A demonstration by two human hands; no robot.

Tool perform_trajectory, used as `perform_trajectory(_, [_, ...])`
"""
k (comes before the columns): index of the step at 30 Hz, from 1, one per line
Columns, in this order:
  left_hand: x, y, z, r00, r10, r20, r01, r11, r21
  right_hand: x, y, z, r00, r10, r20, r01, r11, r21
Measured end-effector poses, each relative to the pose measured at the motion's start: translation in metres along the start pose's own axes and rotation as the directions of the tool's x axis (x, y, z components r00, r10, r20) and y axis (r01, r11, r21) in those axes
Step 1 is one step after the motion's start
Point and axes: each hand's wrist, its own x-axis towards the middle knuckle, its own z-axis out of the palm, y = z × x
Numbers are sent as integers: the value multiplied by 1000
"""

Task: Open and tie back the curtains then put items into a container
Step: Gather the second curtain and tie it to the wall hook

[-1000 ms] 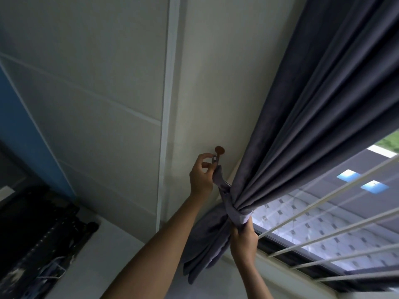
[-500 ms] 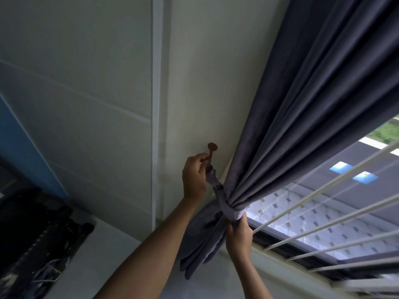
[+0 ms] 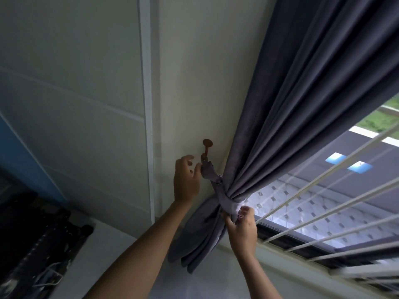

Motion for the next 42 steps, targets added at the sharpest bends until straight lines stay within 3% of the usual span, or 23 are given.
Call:
perform_trajectory(3, [-40,-21,0,991,16,130,-28,996,87,-9,7,3,991,18,-133,-41,984,-173])
perform_trajectory(5, [-64,-41,0,942,40,333,-88,987,131,-11,11,8,996,-65,-69,46,969,-244])
perform_trajectory(7, [-74,-52,2,899,58,434,-136,979,151,-11,10,12,993,-121,-16,113,962,-250])
perform_trajectory(10, [-72,-41,6,891,29,453,-119,978,172,-13,5,14,987,-159,-30,147,958,-248])
perform_trajectory(15, [-61,-28,21,872,6,489,-125,969,212,-4,-1,18,990,-57,-128,26,974,-227])
perform_trajectory(21, [-59,-26,28,889,1,458,-129,960,249,8,4,9,967,-245,-75,209,922,-325])
perform_trajectory(24, [-62,-33,28,848,-67,526,-28,985,171,-4,32,-2,944,-329,-41,298,898,-325])
perform_trajectory(29, [-56,-19,30,785,-63,616,-29,990,138,3,37,-13,973,-226,45,228,918,-323])
perform_trajectory(31, [-53,-14,28,757,-49,651,-64,987,148,6,26,-19,977,-211,11,206,943,-262])
perform_trajectory(33, [-56,-8,16,815,-40,579,-60,987,152,0,7,-30,976,-193,-103,181,977,-115])
perform_trajectory(35, [-63,4,-4,934,7,357,-30,998,57,-9,-20,-44,931,-229,-284,251,967,40])
perform_trajectory(36, [-65,12,-12,961,77,264,-75,997,-20,-12,-37,-50,894,-267,-361,317,944,87])
perform_trajectory(38, [-61,31,-24,944,267,196,-245,961,-131,-14,-69,-63,816,-347,-462,444,889,115])
perform_trajectory(40, [-51,55,-30,884,430,182,-399,899,-183,-13,-93,-73,765,-406,-500,517,850,101])
perform_trajectory(42, [-42,76,-32,836,524,162,-487,845,-222,-12,-107,-81,729,-452,-514,571,815,94])
